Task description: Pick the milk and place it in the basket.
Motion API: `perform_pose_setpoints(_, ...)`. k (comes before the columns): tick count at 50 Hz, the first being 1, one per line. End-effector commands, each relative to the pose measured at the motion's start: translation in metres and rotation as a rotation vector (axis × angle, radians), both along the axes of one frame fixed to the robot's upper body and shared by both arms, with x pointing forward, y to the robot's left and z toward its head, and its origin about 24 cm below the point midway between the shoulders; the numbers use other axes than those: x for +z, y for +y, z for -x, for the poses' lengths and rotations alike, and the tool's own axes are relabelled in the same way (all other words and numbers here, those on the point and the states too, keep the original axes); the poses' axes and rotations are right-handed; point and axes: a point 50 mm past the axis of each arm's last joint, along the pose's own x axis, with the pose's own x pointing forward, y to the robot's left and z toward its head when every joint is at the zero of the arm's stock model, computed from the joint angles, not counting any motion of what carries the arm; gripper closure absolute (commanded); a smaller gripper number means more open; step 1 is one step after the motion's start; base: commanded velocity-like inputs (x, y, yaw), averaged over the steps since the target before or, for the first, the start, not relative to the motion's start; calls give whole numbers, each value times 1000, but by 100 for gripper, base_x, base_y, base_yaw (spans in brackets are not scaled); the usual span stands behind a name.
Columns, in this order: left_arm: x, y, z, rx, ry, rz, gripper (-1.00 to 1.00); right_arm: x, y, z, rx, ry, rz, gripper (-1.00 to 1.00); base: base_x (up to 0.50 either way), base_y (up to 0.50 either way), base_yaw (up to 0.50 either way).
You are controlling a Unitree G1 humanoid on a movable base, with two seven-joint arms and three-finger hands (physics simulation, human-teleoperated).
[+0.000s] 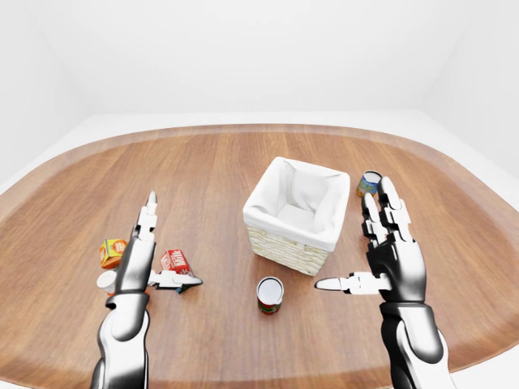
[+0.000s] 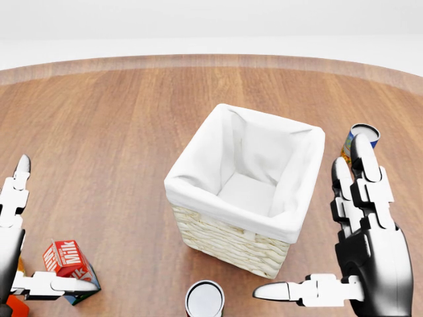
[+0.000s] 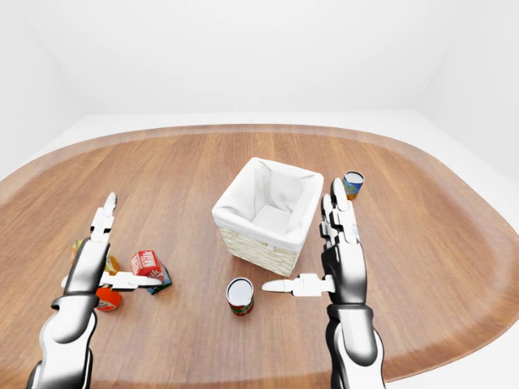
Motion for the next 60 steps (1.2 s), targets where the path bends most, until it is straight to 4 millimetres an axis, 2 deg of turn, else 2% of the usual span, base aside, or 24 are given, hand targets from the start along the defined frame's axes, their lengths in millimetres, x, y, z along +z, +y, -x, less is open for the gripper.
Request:
perform_pose_setpoints(1,-11,6,-7,9,41,7,-100,-1,1,-1,0,3,2,-100,0,0,0)
perform_pose_setpoints(14,-24,12,-15,21,72,9,-100,-1,1,0,2,2,3,-100,0,0,0)
perform_pose_setpoints(27,-28,8,-19,12,85,-6,-100,-1,2,0,5,3,4,-100,0,0,0)
perform_pose_setpoints(37,-41,2,-27,4,124,-8,-100,1,1,0,3,0,-3,-100,0,0,0)
perform_pose_setpoints(48,-55,17,-31,59,178,-11,-100,3,2,3,4,-5,-5,-100,0,0,0)
perform_pose_setpoints(57,-69,17,-30,65,237,-46,-100,2,1,1,4,-1,-8,-100,0,0,0)
perform_pose_setpoints(60,-69,18,-28,65,240,-67,-100,0,1,-1,4,4,-7,-100,0,0,0)
